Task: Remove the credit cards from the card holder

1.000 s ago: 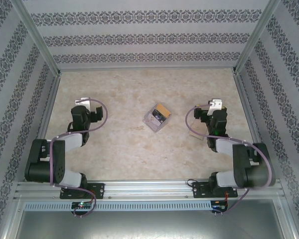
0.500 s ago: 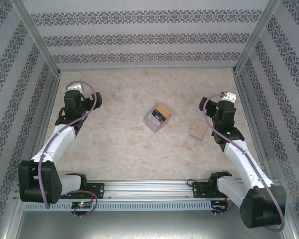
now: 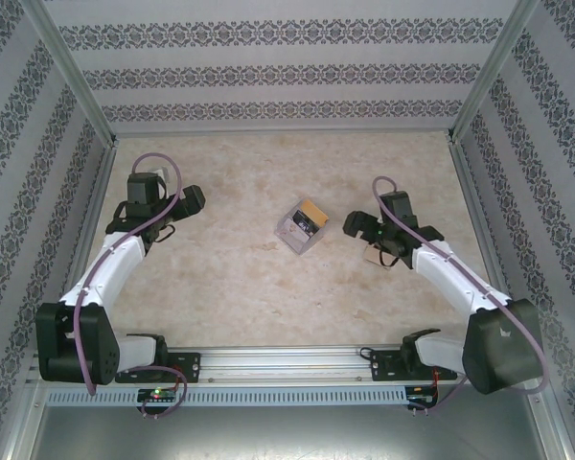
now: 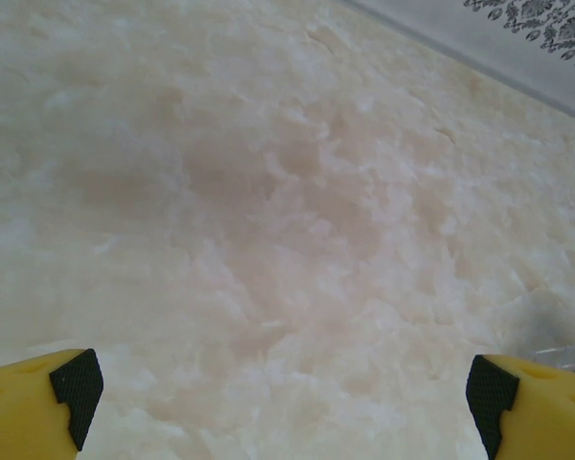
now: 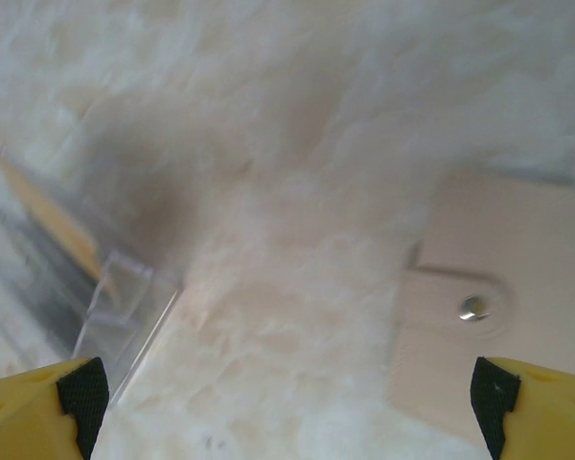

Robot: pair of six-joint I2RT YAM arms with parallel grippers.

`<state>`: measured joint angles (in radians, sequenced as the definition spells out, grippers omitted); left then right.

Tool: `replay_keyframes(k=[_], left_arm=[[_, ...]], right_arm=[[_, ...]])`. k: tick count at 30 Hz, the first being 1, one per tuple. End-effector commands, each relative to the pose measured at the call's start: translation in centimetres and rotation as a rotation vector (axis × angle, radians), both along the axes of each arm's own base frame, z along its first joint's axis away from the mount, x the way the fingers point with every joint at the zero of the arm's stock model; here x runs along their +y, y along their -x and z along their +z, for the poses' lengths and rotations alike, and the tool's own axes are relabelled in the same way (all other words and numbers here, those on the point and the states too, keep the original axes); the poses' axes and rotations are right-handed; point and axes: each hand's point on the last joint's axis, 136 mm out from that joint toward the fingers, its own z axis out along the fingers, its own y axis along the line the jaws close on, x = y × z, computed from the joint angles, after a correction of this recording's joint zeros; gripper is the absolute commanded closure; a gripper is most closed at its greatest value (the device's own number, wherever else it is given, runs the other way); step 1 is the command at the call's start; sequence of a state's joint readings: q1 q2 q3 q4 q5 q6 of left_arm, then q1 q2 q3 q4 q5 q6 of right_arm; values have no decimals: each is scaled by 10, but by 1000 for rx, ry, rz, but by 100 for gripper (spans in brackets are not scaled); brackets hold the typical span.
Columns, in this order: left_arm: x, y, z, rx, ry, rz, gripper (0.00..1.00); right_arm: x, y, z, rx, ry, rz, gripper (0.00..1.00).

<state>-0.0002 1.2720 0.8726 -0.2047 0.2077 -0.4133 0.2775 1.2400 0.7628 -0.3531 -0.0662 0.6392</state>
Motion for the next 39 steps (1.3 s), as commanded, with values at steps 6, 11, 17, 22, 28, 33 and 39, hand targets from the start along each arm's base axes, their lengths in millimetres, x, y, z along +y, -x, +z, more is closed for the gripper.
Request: replay_keyframes(k=[6,11,17,22,28,33,39], left_arm=[[-11,-5,4,32,58,-16,1],[-13,-6,4,33,66,-25,1],[-11,-3,5,43,38,-35,0],[-13,-2,2,49,42,-47,1],[-12,4,-6,80,39,-36,1],[-11,6,-9,92,37,-33,1],[-10,6,-9,96,34,-29,1]], right_arm=[[69,16,-18,143,-132,130,2],[92,7,-32,211,-129,167,3],[127,-6,-35,215,-162,236,6],[149,-20,-38,202,-192,263,9],[166,-47,-37,156,-139,263,13],[177,-70,-36,119,-117,264,13],[202,-100,-30,78,-131,330,15]])
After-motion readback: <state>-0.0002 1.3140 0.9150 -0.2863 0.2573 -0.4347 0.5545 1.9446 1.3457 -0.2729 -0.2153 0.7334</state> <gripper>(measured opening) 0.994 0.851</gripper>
